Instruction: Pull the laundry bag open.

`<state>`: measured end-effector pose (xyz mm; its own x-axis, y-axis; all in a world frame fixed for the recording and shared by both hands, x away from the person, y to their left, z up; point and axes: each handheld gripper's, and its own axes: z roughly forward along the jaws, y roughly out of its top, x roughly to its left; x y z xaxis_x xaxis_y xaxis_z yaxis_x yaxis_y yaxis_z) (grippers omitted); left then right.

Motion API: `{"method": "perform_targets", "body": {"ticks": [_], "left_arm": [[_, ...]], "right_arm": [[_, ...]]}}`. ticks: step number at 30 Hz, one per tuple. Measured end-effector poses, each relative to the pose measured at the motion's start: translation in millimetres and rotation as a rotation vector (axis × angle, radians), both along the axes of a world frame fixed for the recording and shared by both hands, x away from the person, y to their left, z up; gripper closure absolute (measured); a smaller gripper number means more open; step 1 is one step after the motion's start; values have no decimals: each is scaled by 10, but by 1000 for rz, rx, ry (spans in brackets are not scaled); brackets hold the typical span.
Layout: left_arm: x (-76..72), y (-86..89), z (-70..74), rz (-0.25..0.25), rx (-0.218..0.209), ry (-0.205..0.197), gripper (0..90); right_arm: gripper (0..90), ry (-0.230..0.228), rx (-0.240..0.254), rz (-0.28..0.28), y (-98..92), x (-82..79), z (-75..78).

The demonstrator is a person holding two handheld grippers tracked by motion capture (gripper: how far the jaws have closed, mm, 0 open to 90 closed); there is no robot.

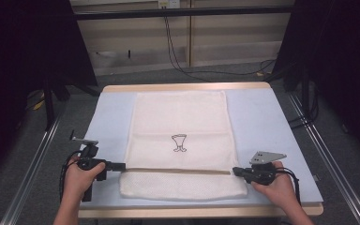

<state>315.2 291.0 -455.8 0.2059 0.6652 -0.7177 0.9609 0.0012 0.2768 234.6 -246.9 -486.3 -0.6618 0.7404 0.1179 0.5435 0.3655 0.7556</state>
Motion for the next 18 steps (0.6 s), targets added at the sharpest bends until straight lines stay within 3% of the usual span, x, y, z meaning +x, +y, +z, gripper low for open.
{"method": "perform_targets", "body": {"ticks": [3,5,8,12,15,17,18], "left_arm": [[-10,112,-11,17,6,6,869],[-16,129,-19,24,-4,8,869],[-14,139,-41,18,14,21,868],[-15,138,-23,11,15,12,864],[-17,166,8,31,34,-20,854],[-15,196,42,86,6,-89,683],[-15,196,42,86,6,-89,624]], "right_arm": [[900,3,2,-2,-1,1,0],[900,3,2,-2,0,1,0],[900,2,3,1,-3,4,-1],[900,0,3,3,-7,2,-1],[900,1,3,1,-7,0,1],[900,-4,-8,0,-10,-6,26],[891,-17,-5,-8,-25,-7,54]]}}
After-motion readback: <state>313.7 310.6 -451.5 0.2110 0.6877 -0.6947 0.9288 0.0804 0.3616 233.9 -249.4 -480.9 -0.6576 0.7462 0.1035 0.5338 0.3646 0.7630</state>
